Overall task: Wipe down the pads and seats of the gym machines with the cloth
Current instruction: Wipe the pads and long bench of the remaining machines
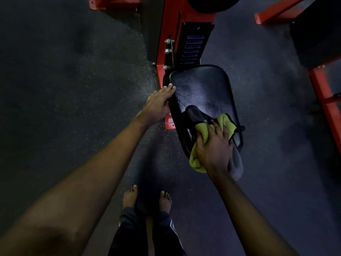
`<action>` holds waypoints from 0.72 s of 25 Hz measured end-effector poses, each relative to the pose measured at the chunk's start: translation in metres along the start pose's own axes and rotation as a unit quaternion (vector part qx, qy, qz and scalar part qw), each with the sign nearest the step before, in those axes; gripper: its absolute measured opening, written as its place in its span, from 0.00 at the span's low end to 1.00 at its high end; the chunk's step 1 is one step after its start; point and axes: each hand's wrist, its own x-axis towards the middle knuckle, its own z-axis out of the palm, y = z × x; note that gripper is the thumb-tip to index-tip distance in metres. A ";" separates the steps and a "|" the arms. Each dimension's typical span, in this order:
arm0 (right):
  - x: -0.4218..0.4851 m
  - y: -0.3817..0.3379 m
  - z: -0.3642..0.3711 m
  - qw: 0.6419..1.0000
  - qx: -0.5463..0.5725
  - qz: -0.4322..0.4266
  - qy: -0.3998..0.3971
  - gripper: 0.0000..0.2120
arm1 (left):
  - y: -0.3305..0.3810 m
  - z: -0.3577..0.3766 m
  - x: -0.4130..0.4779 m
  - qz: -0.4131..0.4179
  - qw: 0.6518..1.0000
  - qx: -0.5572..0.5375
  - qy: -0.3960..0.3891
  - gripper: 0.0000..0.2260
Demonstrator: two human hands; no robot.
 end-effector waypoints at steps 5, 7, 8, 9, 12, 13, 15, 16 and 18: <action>0.016 -0.056 0.017 0.997 -0.048 0.033 -0.041 0.32 | -0.020 -0.017 0.010 0.054 0.998 0.010 -0.021 0.32; 0.006 -0.066 0.022 0.996 -0.074 -0.003 -0.046 0.34 | -0.024 -0.021 0.013 0.067 0.998 0.001 -0.018 0.29; -0.003 -0.066 0.024 0.996 -0.077 -0.019 -0.050 0.34 | -0.025 -0.023 0.014 0.069 0.997 -0.003 -0.023 0.29; -0.011 -0.061 0.023 0.996 -0.067 -0.026 -0.050 0.34 | -0.025 -0.025 0.015 0.068 0.997 -0.006 -0.031 0.29; -0.029 -0.041 0.015 0.999 -0.018 -0.006 -0.039 0.31 | -0.019 -0.029 0.010 0.052 0.997 -0.011 -0.048 0.27; -0.028 -0.037 0.012 0.999 -0.007 0.005 -0.038 0.31 | -0.015 -0.027 0.009 0.044 0.998 -0.017 -0.048 0.25; -0.015 -0.043 0.010 0.999 0.011 0.035 -0.038 0.30 | -0.007 -0.021 0.006 0.029 0.999 -0.017 -0.041 0.22; -0.004 -0.051 0.010 0.998 0.019 0.051 -0.038 0.30 | -0.005 -0.018 0.005 0.025 0.999 -0.014 -0.033 0.22; 0.016 -0.064 0.009 0.997 0.032 0.062 -0.046 0.30 | -0.006 -0.015 0.005 0.029 0.999 -0.011 -0.019 0.21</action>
